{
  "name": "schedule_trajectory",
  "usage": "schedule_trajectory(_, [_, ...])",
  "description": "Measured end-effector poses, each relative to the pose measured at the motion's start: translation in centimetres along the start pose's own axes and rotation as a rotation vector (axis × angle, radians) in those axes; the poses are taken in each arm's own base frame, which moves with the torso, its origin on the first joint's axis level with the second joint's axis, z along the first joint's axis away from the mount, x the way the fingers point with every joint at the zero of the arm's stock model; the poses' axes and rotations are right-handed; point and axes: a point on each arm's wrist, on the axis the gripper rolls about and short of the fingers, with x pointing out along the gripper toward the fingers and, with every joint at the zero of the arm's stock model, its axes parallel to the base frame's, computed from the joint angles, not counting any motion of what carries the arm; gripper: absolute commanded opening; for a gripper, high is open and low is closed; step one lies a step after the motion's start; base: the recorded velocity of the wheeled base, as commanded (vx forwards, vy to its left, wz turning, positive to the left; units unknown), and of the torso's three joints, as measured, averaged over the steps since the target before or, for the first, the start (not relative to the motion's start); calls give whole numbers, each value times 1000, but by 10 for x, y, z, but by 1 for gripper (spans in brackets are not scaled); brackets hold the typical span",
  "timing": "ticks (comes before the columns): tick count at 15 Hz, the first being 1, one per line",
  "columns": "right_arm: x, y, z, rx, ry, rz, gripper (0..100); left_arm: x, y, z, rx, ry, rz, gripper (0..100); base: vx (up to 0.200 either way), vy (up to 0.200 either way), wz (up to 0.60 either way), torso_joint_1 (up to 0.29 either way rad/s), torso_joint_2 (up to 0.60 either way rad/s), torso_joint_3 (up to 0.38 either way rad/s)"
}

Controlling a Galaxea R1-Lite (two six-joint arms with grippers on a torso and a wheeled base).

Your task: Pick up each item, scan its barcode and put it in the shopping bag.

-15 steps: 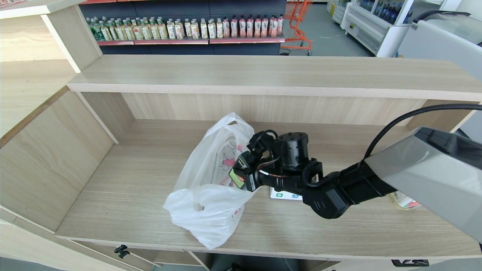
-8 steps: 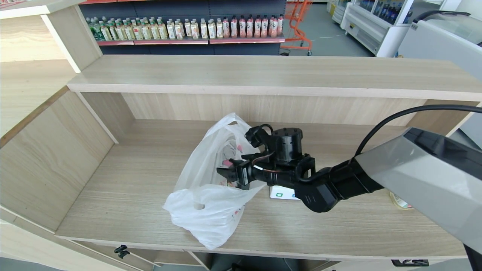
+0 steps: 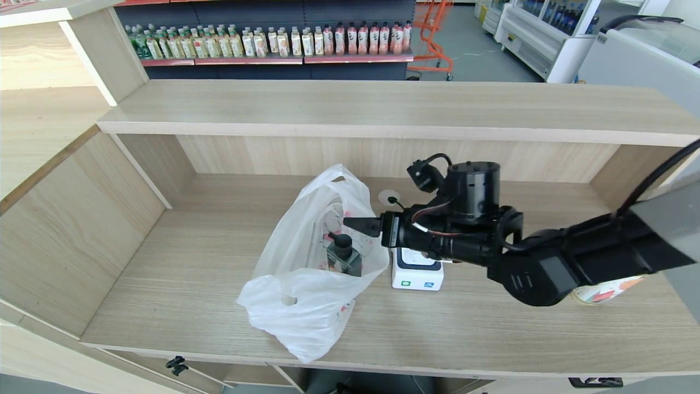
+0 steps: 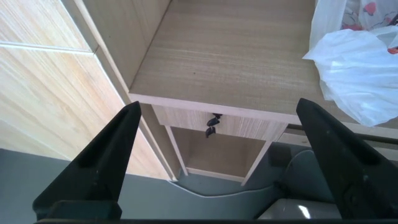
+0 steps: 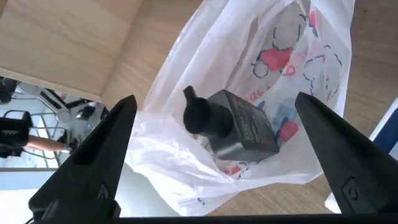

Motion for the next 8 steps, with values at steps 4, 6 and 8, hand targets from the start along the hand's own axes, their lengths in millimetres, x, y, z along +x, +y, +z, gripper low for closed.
schedule_trajectory(4, [-85,32,27,-30,-26,4,100,0,0,0,0,0,0,100,0,0,0,0,0,0])
schedule_trajectory(6, [-138,33,24,-165,-4,-65,100,0,0,0,0,0,0,100,0,0,0,0,0,0])
schedule_trajectory(8, [-184,27,12,-267,10,-231,100,0,0,0,0,0,0,100,0,0,0,0,0,0])
